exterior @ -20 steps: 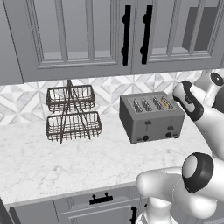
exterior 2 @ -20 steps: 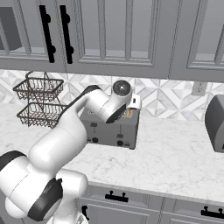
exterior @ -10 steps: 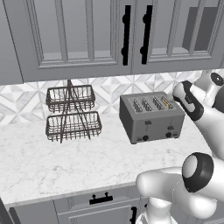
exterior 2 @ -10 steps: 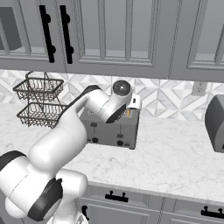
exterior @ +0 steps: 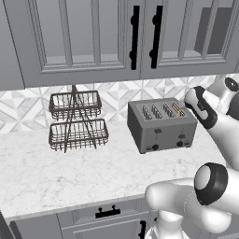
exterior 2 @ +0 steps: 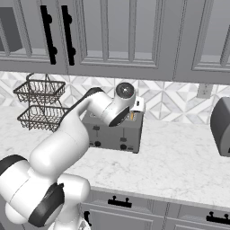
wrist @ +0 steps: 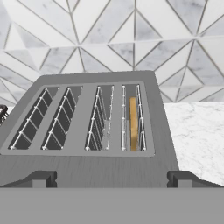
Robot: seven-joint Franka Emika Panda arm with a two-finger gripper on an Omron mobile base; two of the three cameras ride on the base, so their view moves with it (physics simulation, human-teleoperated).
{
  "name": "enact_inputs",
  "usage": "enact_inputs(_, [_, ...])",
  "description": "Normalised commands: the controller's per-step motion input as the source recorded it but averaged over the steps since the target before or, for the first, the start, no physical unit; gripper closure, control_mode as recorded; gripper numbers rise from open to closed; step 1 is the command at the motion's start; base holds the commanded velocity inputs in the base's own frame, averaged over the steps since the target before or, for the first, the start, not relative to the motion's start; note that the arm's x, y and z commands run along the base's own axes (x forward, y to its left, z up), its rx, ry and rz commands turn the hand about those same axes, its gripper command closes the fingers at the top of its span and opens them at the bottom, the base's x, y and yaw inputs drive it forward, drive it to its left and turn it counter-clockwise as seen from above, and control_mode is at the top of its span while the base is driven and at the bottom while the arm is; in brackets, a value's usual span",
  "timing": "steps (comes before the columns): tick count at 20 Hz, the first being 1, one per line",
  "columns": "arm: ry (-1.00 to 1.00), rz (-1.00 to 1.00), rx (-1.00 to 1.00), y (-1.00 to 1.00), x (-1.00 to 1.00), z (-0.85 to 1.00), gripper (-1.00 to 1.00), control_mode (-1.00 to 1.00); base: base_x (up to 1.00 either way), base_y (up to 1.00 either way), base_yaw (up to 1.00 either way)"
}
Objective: Start the toaster. Once the lever pops up, take the bread to the plate on the dining counter.
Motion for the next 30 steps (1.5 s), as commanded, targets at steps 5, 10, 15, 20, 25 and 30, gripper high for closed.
enact_inputs(5, [0.00, 0.00, 0.00, 0.00, 0.00, 0.00, -1.00, -1.00, 0.00, 0.00, 0.00])
enact_inputs(10, [0.00, 0.00, 0.00, 0.00, 0.00, 0.00, -1.00, -1.00, 0.00, 0.00, 0.00])
enact_inputs(15, [0.00, 0.00, 0.00, 0.00, 0.00, 0.00, -1.00, -1.00, 0.00, 0.00, 0.00])
enact_inputs(20, [0.00, 0.00, 0.00, 0.00, 0.00, 0.00, -1.00, -1.00, 0.00, 0.00, 0.00])
enact_inputs(25, [0.00, 0.00, 0.00, 0.00, 0.00, 0.00, -1.00, -1.00, 0.00, 0.00, 0.00])
enact_inputs(30, [0.00, 0.00, 0.00, 0.00, 0.00, 0.00, -1.00, -1.00, 0.00, 0.00, 0.00])
